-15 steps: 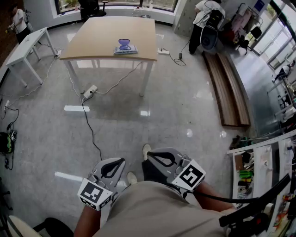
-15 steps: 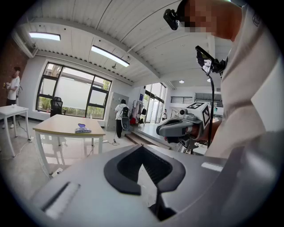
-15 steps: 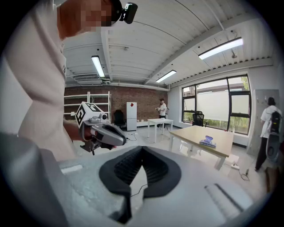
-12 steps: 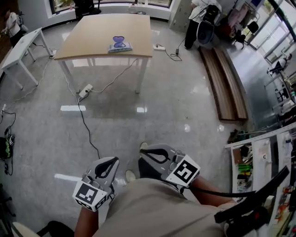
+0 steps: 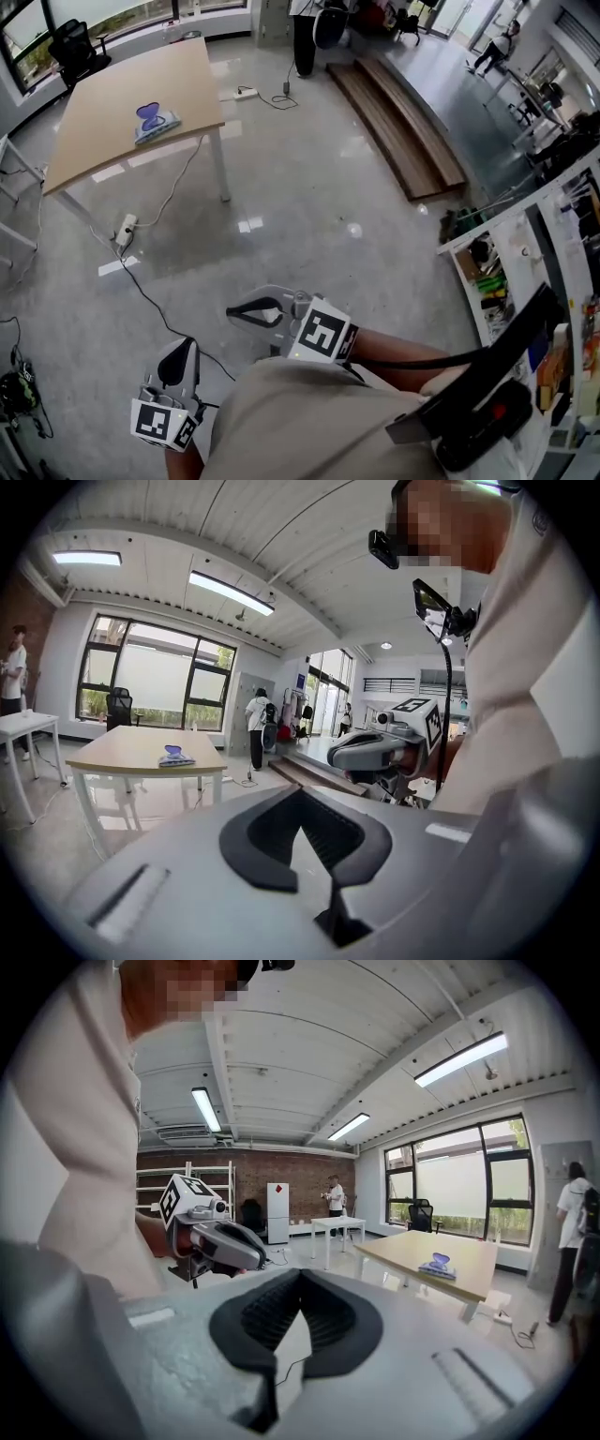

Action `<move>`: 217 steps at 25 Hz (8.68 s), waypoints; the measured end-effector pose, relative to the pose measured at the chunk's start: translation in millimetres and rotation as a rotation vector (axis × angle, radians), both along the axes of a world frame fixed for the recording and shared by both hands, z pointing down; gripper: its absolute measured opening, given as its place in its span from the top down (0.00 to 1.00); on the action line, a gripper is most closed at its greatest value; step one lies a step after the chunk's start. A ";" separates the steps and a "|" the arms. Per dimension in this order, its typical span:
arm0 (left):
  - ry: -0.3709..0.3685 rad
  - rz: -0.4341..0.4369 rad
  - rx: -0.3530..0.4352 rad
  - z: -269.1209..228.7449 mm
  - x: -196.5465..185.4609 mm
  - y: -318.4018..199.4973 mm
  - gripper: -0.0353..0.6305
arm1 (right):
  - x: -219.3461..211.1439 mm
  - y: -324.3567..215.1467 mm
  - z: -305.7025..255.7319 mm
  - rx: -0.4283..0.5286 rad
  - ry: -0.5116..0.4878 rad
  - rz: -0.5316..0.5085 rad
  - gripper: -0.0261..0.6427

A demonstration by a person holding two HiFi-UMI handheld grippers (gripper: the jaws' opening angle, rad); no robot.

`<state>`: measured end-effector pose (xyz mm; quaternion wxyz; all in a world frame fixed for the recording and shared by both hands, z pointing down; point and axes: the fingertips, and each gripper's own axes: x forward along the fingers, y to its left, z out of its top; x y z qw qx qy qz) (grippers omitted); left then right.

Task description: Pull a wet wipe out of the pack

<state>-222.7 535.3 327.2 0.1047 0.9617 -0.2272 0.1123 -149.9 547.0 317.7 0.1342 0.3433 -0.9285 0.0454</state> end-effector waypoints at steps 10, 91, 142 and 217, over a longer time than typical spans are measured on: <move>-0.005 0.000 0.027 -37.4 106.7 -103.7 0.94 | 102.3 -104.9 -37.0 0.044 -0.039 -0.019 0.96; -0.261 -0.168 -0.205 192.0 240.6 -910.0 0.94 | 247.3 -936.8 251.5 -0.246 0.259 -0.267 0.86; -0.455 -0.252 -0.378 332.4 215.0 -949.3 0.94 | 195.5 -978.1 343.2 -0.242 0.484 -0.394 0.95; -0.371 -0.140 -0.337 302.8 191.6 -910.0 0.94 | 203.3 -934.4 144.4 -0.081 0.289 -0.011 0.96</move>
